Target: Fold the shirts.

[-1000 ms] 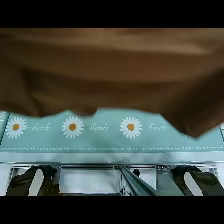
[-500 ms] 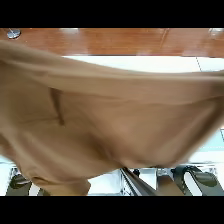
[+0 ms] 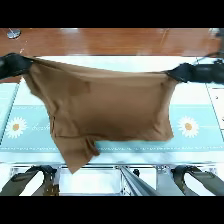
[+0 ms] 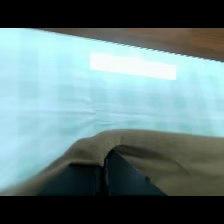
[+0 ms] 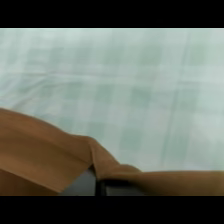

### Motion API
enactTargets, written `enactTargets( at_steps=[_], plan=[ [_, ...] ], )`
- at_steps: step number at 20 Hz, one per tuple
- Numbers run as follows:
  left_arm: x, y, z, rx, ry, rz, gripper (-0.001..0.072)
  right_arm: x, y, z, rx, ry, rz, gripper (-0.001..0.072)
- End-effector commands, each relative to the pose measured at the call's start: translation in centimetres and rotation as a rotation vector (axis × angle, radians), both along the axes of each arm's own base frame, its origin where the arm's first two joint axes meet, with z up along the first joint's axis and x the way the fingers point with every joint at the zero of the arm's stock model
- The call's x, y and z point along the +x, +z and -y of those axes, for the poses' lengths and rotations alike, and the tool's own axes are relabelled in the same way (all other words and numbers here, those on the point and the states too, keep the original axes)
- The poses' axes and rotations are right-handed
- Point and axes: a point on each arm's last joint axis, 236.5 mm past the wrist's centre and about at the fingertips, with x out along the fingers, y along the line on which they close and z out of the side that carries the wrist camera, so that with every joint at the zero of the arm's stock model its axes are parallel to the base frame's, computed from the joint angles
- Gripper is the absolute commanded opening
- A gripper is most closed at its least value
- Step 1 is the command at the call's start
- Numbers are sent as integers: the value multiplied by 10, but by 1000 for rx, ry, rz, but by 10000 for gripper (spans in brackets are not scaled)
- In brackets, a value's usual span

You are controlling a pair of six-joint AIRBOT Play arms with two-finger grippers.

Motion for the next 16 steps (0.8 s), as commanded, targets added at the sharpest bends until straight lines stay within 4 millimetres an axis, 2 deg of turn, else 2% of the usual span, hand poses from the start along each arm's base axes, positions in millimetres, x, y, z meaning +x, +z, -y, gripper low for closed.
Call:
enactTargets(
  at_steps=[1, 3, 6, 7, 8, 9, 11, 12, 13, 16],
  plan=[
    [50, -62, -2, -56, 74, -84, 20, 81, -63, 0, 67, -67, -98, 34],
    [63, -85, 5, -137, 90, -135, 21, 110, -83, -8, 158, -103, -152, 35],
    [76, -104, 12, -225, 116, -171, 22, 137, -99, -17, 298, -157, -201, 40],
    [77, -111, 12, -226, 118, -187, 54, 140, -102, -19, 353, -182, -232, 208],
    [74, -117, 13, -228, 110, -212, 322, 137, -103, -21, 372, -174, -251, 500],
    [70, -123, 14, -225, 95, -240, 691, 127, -104, -24, 352, -120, -267, 620],
    [54, -133, 7, -194, 42, -302, 705, 103, -97, -14, 323, -28, -300, 619],
    [41, -140, -3, -181, 29, -356, 705, 87, -92, 1, 304, -2, -331, 619],
    [26, -148, -16, -168, 22, -419, 705, 71, -88, 22, 262, 11, -359, 618],
    [-36, -170, -56, -177, -6, -643, 704, 8, -92, 106, -36, -4, -446, 618]
  ],
)
